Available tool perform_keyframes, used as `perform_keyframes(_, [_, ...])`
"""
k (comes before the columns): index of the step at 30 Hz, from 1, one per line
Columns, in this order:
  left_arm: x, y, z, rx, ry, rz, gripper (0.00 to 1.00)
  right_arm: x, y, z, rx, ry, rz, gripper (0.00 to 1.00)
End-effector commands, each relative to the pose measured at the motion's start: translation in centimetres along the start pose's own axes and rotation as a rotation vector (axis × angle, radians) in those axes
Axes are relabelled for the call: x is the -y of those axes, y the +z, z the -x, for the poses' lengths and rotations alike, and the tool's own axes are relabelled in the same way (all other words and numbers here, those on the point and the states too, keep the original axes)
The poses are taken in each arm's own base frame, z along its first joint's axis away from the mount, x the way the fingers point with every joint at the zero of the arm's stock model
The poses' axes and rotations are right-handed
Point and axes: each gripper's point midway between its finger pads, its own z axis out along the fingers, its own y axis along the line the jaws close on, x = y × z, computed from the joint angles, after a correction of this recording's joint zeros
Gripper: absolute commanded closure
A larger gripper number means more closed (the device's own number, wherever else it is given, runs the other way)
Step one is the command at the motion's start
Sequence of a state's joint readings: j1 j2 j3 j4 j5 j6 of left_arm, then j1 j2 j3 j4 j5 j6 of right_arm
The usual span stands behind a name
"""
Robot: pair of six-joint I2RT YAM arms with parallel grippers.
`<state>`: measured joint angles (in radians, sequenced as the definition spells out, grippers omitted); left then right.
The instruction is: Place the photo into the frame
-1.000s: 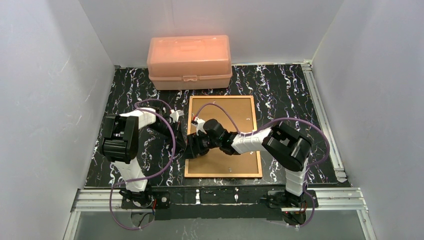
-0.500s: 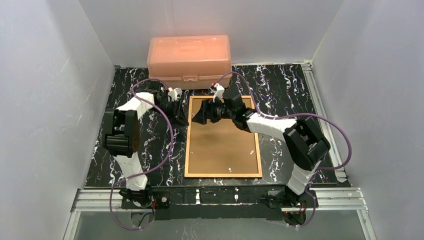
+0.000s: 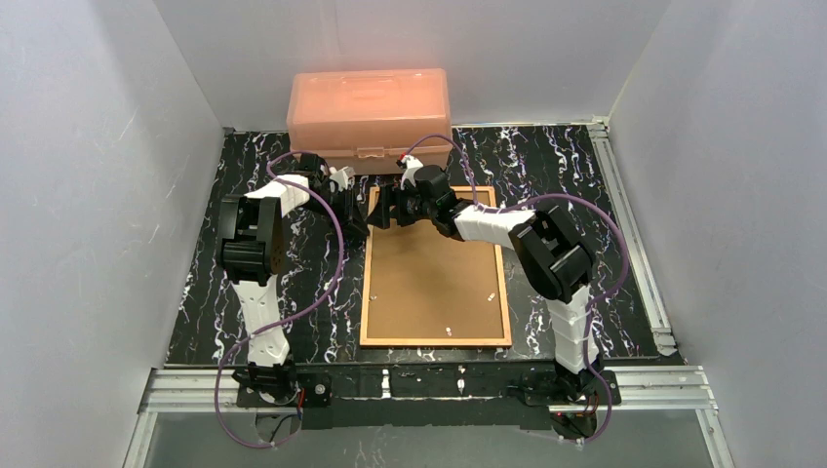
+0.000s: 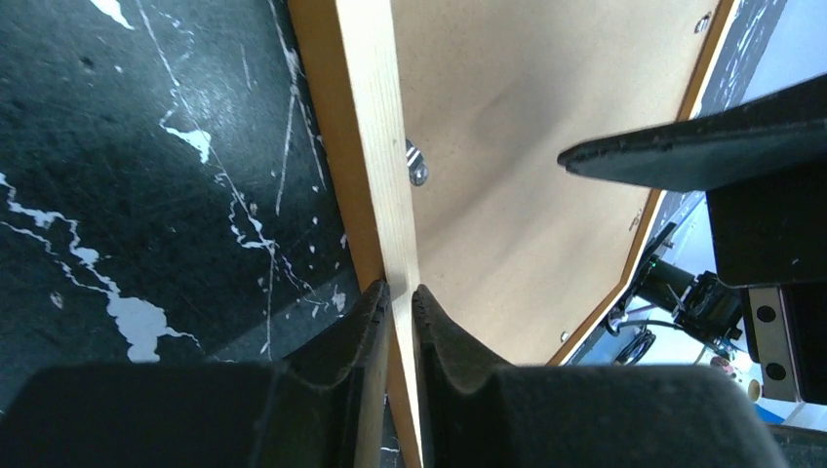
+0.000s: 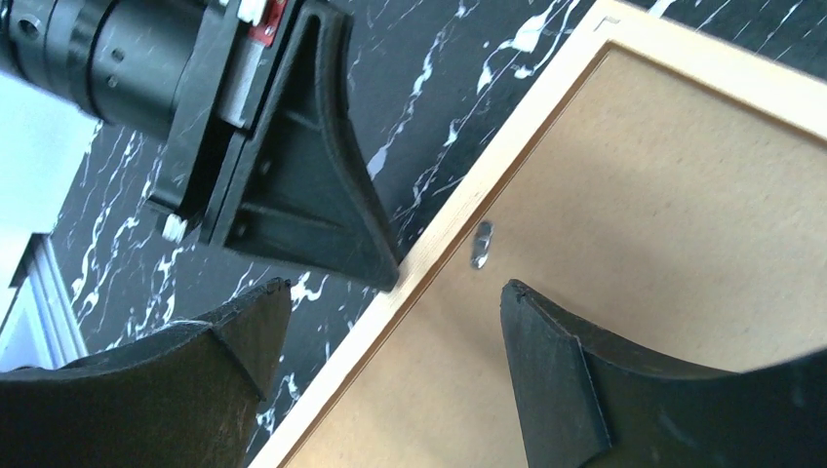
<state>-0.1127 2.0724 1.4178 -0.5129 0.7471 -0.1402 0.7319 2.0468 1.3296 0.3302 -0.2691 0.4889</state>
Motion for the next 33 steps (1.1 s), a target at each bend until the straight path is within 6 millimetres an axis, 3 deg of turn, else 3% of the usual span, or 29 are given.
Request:
perform_keyframes(1, [0.2,0.0,1.3,0.033,-0.008,-0.004,0.88,-0.2,1.5,3.4,0.08,-0.05,0.028,0.13])
perform_keyframes(10, [-0.2,0.6,1.0,0.022,-0.029,-0.006,0.93,0.8,4.1,2.0,0.047,-0.032,0.056,0.14])
perform_keyframes(22, [-0.3,0.5,0.4,0.012,-0.031,-0.006,0.94,1.1,5.2,0.5,0.023,0.006,0.088,0.16])
perform_keyframes(33, [-0.1,0.3,0.3,0.016,-0.03,-0.008,0.95,-0.6,5.7,-1.1,-0.012,0.025,0.133,0.19])
